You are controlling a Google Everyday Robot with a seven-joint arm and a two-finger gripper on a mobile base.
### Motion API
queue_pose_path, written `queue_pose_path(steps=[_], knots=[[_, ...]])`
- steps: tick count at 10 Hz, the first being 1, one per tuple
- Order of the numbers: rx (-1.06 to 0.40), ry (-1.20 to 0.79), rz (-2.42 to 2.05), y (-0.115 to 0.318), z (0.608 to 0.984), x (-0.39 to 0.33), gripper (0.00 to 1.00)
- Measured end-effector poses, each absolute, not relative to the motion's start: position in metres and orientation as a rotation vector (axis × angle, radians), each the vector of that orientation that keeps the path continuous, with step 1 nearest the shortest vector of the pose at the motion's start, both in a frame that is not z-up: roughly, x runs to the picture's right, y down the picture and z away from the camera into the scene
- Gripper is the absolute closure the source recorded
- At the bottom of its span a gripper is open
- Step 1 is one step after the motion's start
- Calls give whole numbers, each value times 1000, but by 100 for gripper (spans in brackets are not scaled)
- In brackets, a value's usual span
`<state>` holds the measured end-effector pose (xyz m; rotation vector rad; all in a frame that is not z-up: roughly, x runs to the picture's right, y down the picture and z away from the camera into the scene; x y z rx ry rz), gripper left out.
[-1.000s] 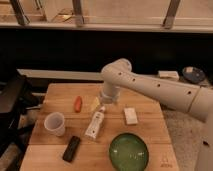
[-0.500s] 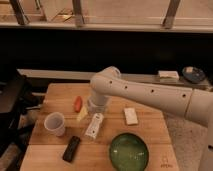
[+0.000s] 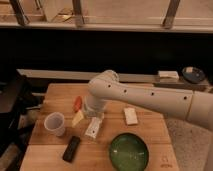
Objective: Place the eraser in the ceramic cup
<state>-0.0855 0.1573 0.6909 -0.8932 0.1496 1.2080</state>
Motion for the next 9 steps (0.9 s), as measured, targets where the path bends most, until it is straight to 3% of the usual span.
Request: queue_pose_path(steps=[6,9], knots=[[-880,225,1161,193,689,-120,20],[-949,252,1142,225,687,-151,20]])
